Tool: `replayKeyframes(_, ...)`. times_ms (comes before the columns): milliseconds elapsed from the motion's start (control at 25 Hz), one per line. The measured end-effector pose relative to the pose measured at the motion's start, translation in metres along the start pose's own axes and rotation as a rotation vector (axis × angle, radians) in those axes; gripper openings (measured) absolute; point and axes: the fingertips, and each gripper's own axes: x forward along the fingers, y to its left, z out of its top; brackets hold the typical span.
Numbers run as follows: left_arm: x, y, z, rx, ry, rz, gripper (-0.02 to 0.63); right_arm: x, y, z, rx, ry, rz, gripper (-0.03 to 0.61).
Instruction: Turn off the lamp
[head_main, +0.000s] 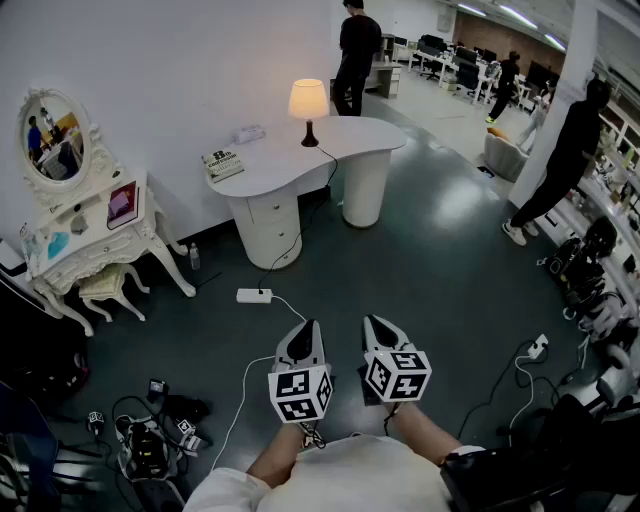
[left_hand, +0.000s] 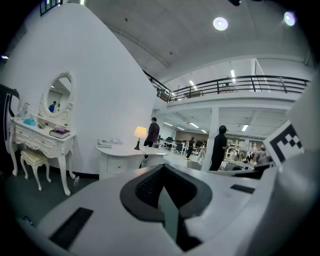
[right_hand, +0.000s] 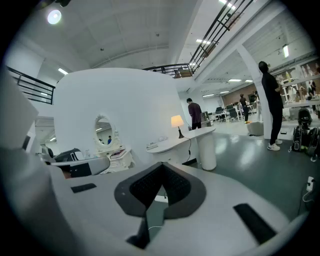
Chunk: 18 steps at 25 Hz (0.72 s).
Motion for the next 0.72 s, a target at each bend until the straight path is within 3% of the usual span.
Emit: replayKeyframes(720, 0.003, 0.036, -0.004, 0.005, 0.029, -0.013, 0.009, 0.025, 0.019, -0.004, 0.030, -0.007, -0.017, -0.002)
